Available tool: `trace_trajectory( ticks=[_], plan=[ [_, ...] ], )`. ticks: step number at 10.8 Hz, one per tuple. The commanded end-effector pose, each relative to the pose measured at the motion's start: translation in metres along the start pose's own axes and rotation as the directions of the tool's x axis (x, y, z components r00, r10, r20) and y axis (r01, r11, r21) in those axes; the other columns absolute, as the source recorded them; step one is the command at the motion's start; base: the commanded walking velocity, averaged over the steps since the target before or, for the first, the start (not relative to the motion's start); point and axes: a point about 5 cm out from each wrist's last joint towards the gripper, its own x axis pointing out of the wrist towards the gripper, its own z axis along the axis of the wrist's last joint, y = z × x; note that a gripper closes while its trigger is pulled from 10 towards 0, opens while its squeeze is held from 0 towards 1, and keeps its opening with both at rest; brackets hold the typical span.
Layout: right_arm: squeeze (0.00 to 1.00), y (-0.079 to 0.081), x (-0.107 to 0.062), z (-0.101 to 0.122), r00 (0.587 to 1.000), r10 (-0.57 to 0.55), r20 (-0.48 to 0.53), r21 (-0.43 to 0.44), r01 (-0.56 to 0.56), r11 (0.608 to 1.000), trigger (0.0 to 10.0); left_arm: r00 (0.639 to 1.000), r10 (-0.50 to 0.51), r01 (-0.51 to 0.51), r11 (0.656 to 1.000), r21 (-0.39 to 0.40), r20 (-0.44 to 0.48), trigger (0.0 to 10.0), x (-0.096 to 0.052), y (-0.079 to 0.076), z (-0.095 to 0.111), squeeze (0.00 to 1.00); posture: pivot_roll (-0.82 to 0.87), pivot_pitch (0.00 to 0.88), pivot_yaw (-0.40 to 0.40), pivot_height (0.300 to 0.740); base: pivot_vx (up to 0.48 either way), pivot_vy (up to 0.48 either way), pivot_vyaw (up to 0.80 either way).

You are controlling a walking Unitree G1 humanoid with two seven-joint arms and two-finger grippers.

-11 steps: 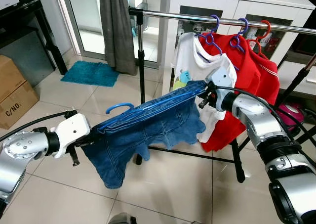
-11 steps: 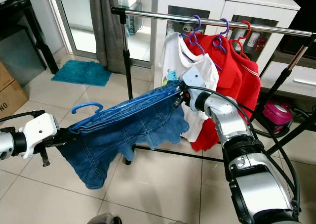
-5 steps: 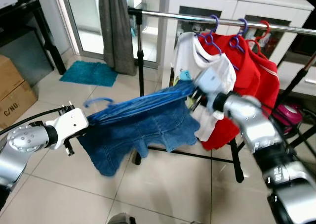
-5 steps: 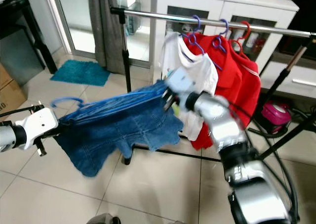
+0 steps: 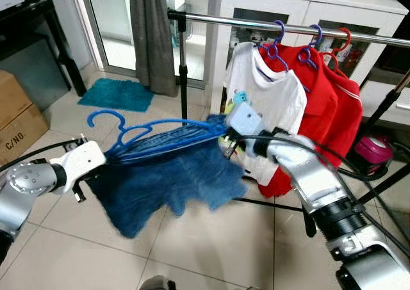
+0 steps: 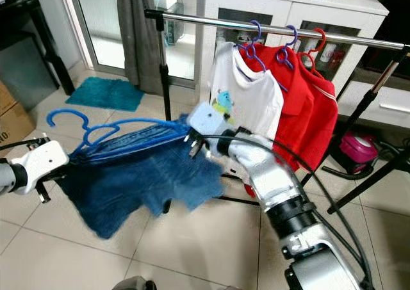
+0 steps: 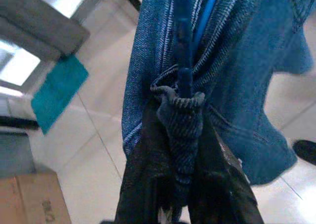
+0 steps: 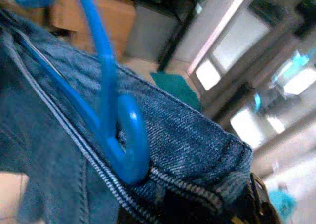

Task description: Hang hanger

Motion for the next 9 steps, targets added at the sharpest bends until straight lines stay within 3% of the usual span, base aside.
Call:
trace_trajectory(
  ticks=[1, 3, 4, 5, 7, 9],
  plan=[
    [0.00, -0.043, -0.021, -0.001, 0.981, -0.195, -0.006, 0.031, 0.196, 0.980, 0.0, 0.974, 0.030, -0.032, 0.999, -0.007, -0.223, 0.0, -0.017, 0.000, -0.045, 0.00, 0.02, 0.000, -0.007, 0.740, 0.000, 0.000, 0.00],
    [0.00, -0.076, -0.039, -0.025, 0.928, -0.351, -0.125, 0.117, 0.365, 0.923, 0.0, 0.977, -0.020, 0.037, 0.996, 0.077, -0.214, 0.0, -0.017, -0.018, -0.046, 0.00, 0.03, 0.006, -0.008, 0.740, 0.000, 0.000, 0.00],
    [0.00, -0.090, -0.045, -0.026, 0.896, -0.423, -0.136, 0.184, 0.442, 0.878, 0.0, 0.966, -0.042, 0.076, 0.989, 0.125, -0.257, 0.0, -0.015, -0.030, -0.052, 0.00, 0.04, 0.009, -0.011, 0.740, 0.000, 0.000, 0.00],
    [0.00, -0.097, -0.046, -0.026, 0.883, -0.451, -0.133, 0.202, 0.470, 0.859, 0.0, 0.954, -0.040, 0.094, 0.981, 0.169, -0.296, 0.0, -0.014, -0.036, -0.055, 0.00, 0.04, 0.009, -0.014, 0.740, 0.000, 0.000, 0.00],
    [0.00, -0.097, -0.041, -0.018, 0.893, -0.441, -0.086, 0.231, 0.449, 0.863, 0.0, 0.919, -0.063, 0.118, 0.986, 0.119, -0.389, 0.0, -0.012, -0.045, -0.066, 0.00, 0.04, 0.007, -0.017, 0.740, 0.000, 0.000, 0.00],
    [0.00, -0.096, -0.036, -0.006, 0.908, -0.418, -0.010, 0.296, 0.403, 0.866, 0.0, 0.844, -0.082, 0.140, 0.988, 0.070, -0.530, 0.0, -0.021, -0.048, -0.084, 0.00, 0.03, 0.002, -0.013, 0.740, 0.000, 0.000, 0.00]
  ],
)
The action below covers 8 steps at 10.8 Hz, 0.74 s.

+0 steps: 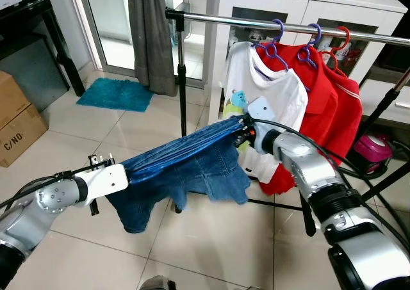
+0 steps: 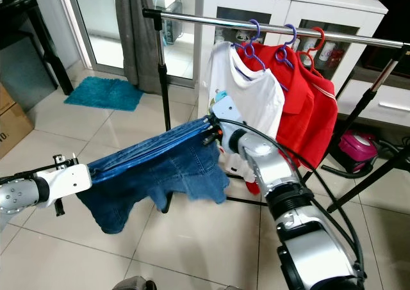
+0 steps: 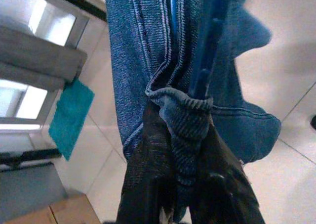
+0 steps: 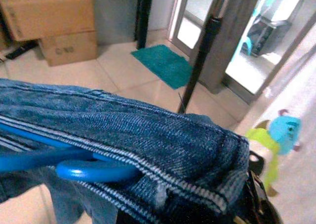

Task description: Hang hanger

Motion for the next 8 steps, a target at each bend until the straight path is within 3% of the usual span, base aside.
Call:
trace_trajectory(
  ticks=[1, 3, 5, 6, 8],
  plan=[
    [0.00, -0.062, -0.035, 0.046, 0.949, -0.242, 0.200, 0.081, 0.230, 0.970, 0.0, 0.845, -0.148, 0.076, 0.984, -0.159, -0.514, 0.0, -0.034, -0.029, -0.098, 0.00, 0.03, 0.001, -0.012, 0.740, 0.000, 0.000, 0.00],
    [0.00, -0.034, -0.031, 0.052, 0.967, -0.027, 0.254, 0.108, -0.001, 0.994, 0.0, 0.817, -0.077, -0.073, 0.969, -0.236, -0.571, 0.0, -0.043, -0.012, -0.115, 0.00, 0.03, 0.000, -0.013, 0.740, 0.000, 0.000, 0.00],
    [0.00, -0.017, -0.032, 0.047, 0.967, 0.073, 0.245, 0.030, -0.083, 0.996, 0.0, 0.820, -0.030, -0.174, 0.938, -0.298, -0.572, 0.0, -0.050, 0.003, -0.118, 0.00, 0.03, 0.000, -0.013, 0.740, 0.000, 0.000, 0.00],
    [0.00, -0.022, -0.034, 0.040, 0.980, 0.019, 0.197, -0.036, -0.012, 0.999, 0.0, 0.837, -0.016, -0.206, 0.916, -0.343, -0.547, 0.0, -0.051, 0.008, -0.117, 0.00, 0.03, 0.000, -0.011, 0.740, 0.000, 0.000, 0.00],
    [0.00, -0.050, -0.042, 0.024, 0.977, -0.201, 0.076, -0.097, 0.208, 0.973, 0.0, 0.870, -0.010, -0.223, 0.883, -0.412, -0.493, 0.0, -0.048, 0.009, -0.112, 0.00, 0.03, 0.000, -0.006, 0.740, 0.000, 0.000, 0.00]
  ],
)
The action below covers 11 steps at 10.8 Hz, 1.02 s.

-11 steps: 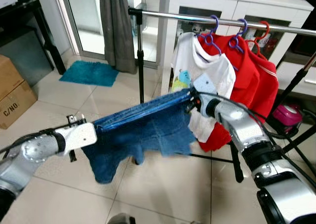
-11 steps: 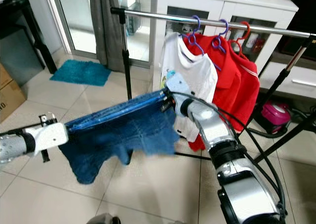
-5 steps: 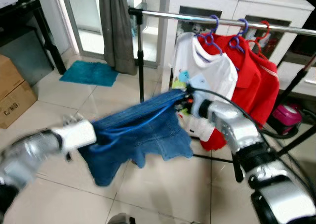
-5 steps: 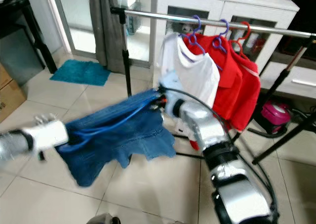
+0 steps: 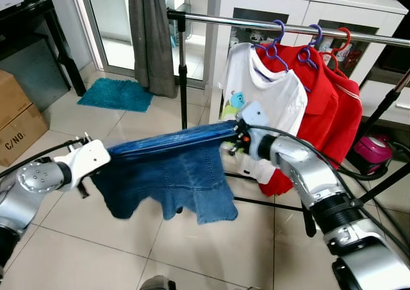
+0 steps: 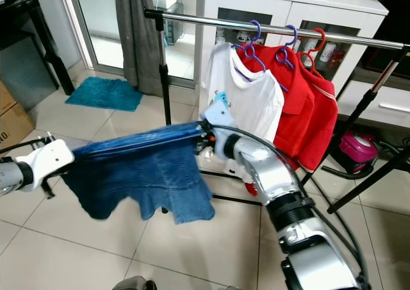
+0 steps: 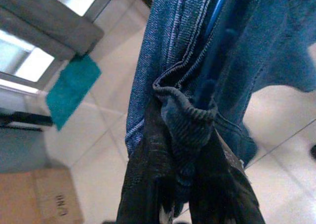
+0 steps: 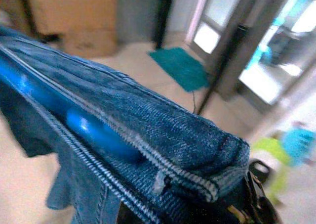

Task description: Hang hanger

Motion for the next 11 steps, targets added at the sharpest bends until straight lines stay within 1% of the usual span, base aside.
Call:
trace_trajectory(
  ticks=[1, 2, 3, 4, 5, 6, 7, 8, 9, 10, 11],
  plan=[
    [0.00, -0.080, -0.050, 0.013, 0.925, -0.378, 0.033, -0.056, 0.380, 0.923, 0.0, 0.866, 0.021, -0.134, 0.972, -0.192, -0.500, 0.0, -0.046, 0.002, -0.102, 0.00, 0.03, 0.000, -0.007, 0.740, 0.000, 0.000, 0.00],
    [0.00, -0.090, -0.058, 0.014, 0.903, -0.427, 0.035, -0.099, 0.429, 0.898, 0.0, 0.837, 0.016, -0.112, 0.983, -0.144, -0.547, 0.0, -0.052, 0.000, -0.110, 0.00, 0.03, 0.000, -0.007, 0.740, 0.000, 0.000, 0.00],
    [0.00, -0.103, -0.067, 0.017, 0.866, -0.500, 0.032, -0.217, 0.494, 0.842, 0.0, 0.801, 0.008, -0.079, 0.993, -0.093, -0.599, 0.0, -0.058, -0.003, -0.118, 0.00, 0.03, 0.000, -0.007, 0.740, 0.000, 0.000, 0.00],
    [0.00, -0.109, -0.071, 0.022, 0.841, -0.539, 0.044, -0.336, 0.520, 0.785, 0.0, 0.788, -0.014, -0.063, 0.993, -0.102, -0.616, 0.0, -0.060, -0.006, -0.122, 0.00, 0.04, 0.000, -0.010, 0.740, 0.000, 0.000, 0.00],
    [0.00, -0.107, -0.069, 0.029, 0.853, -0.518, 0.070, -0.415, 0.497, 0.762, 0.0, 0.780, -0.029, -0.046, 0.994, -0.104, -0.625, 0.0, -0.060, -0.008, -0.123, 0.00, 0.04, 0.000, -0.011, 0.740, 0.000, 0.000, 0.00],
    [0.00, -0.096, -0.062, 0.037, 0.902, -0.423, 0.081, -0.506, 0.403, 0.763, 0.0, 0.774, -0.052, -0.022, 0.994, -0.109, -0.631, 0.0, -0.059, -0.010, -0.122, 0.00, 0.04, 0.000, -0.011, 0.740, 0.000, 0.000, 0.00],
    [0.00, -0.082, -0.054, 0.032, 0.953, -0.302, -0.017, -0.621, 0.227, 0.750, 0.0, 0.759, -0.085, 0.018, 0.994, -0.110, -0.645, 0.0, -0.058, -0.011, -0.121, 0.00, 0.04, 0.000, -0.008, 0.740, 0.000, 0.000, 0.00],
    [0.00, -0.079, -0.052, 0.030, 0.960, -0.272, -0.062, -0.673, 0.160, 0.722, 0.0, 0.754, -0.093, 0.033, 0.994, -0.104, -0.650, 0.0, -0.057, -0.011, -0.120, 0.00, 0.04, 0.000, -0.008, 0.740, 0.000, 0.000, 0.00],
    [0.00, -0.079, -0.052, 0.021, 0.947, -0.275, -0.167, -0.684, 0.090, 0.724, 0.0, 0.747, -0.106, 0.067, 0.994, -0.084, -0.657, 0.0, -0.054, -0.011, -0.117, 0.00, 0.04, 0.000, -0.007, 0.740, 0.000, 0.000, 0.00],
    [0.00, -0.086, -0.054, 0.014, 0.893, -0.346, -0.289, -0.694, 0.053, 0.718, 0.0, 0.759, -0.145, 0.131, 0.989, -0.070, -0.634, 0.0, -0.039, -0.018, -0.106, 0.00, 0.04, 0.000, -0.007, 0.740, 0.000, 0.000, 0.00],
    [0.00, -0.080, -0.049, 0.016, 0.895, -0.330, -0.299, -0.692, 0.035, 0.721, 0.0, 0.761, -0.162, 0.161, 0.985, -0.059, -0.629, 0.0, -0.033, -0.022, -0.101, 0.00, 0.04, 0.000, -0.007, 0.740, 0.000, 0.000, 0.00]
  ],
)
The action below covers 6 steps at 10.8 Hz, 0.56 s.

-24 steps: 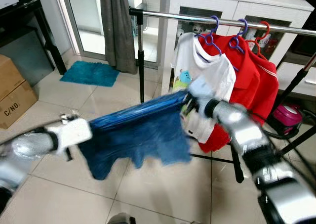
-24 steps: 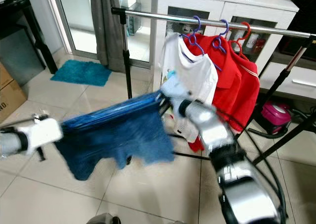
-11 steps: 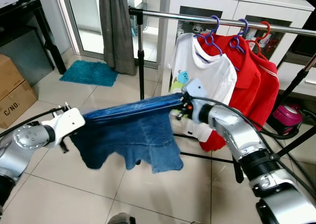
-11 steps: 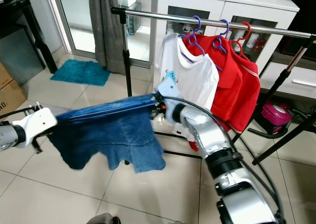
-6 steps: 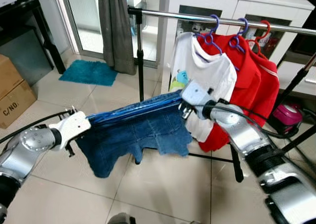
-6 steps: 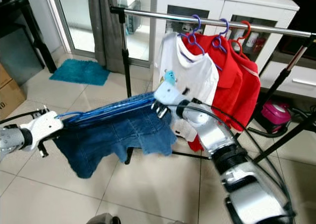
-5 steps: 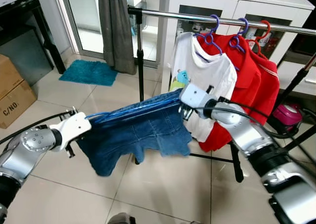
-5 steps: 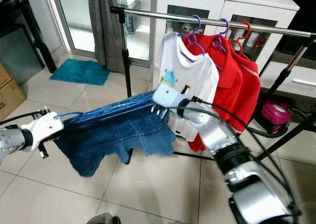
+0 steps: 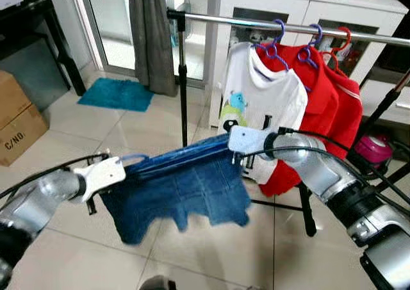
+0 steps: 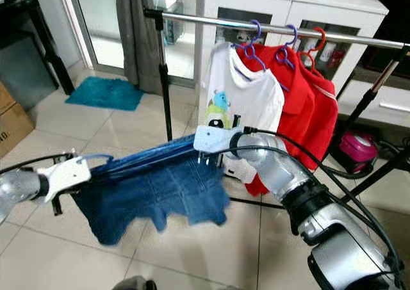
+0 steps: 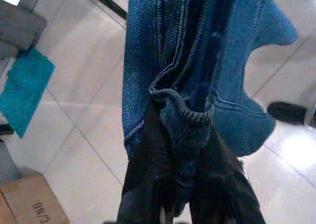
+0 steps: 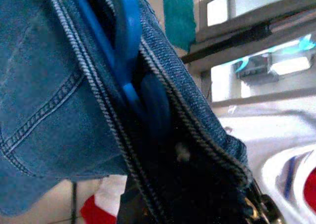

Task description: Hang hanger

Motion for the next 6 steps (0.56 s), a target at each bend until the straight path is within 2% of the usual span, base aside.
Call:
trace_trajectory(
  ticks=[1, 2, 3, 4, 5, 6],
  plan=[
    [0.00, -0.043, -0.027, -0.035, 0.973, -0.158, -0.169, 0.105, 0.177, 0.979, 0.0, 0.872, -0.084, 0.022, 0.991, -0.133, -0.483, 0.0, -0.018, -0.022, -0.090, 0.00, 0.03, 0.000, -0.004, 0.740, 0.000, 0.000, 0.00],
    [0.00, -0.027, -0.011, -0.031, 0.988, -0.110, -0.108, 0.328, 0.140, 0.934, 0.0, 0.886, -0.132, 0.085, 0.989, -0.124, -0.445, 0.0, -0.005, -0.027, -0.074, 0.00, 0.03, 0.000, -0.004, 0.740, 0.000, 0.000, 0.00],
    [0.00, -0.023, -0.010, -0.035, 0.984, -0.099, -0.148, 0.293, 0.140, 0.946, 0.0, 0.885, -0.143, 0.097, 0.987, -0.125, -0.444, 0.0, -0.002, -0.028, -0.072, 0.00, 0.03, 0.000, -0.006, 0.740, 0.000, 0.000, 0.00],
    [0.00, -0.016, -0.010, -0.049, 0.969, -0.065, -0.239, 0.212, 0.118, 0.970, 0.0, 0.865, -0.162, 0.107, 0.984, -0.142, -0.475, 0.0, -0.001, -0.028, -0.077, 0.00, 0.04, 0.000, -0.008, 0.740, 0.000, 0.000, 0.00],
    [0.00, -0.005, -0.007, -0.058, 0.959, 0.000, -0.283, 0.251, 0.074, 0.965, 0.0, 0.831, -0.163, 0.083, 0.982, -0.170, -0.532, 0.0, -0.002, -0.028, -0.090, 0.00, 0.04, 0.000, -0.008, 0.740, 0.000, 0.000, 0.00],
    [0.00, 0.007, -0.001, -0.062, 0.950, 0.037, -0.309, 0.253, 0.045, 0.967, 0.0, 0.834, -0.155, 0.078, 0.983, -0.165, -0.530, 0.0, -0.001, -0.023, -0.086, 0.00, 0.03, 0.000, -0.008, 0.740, 0.000, 0.000, 0.00]
  ],
)
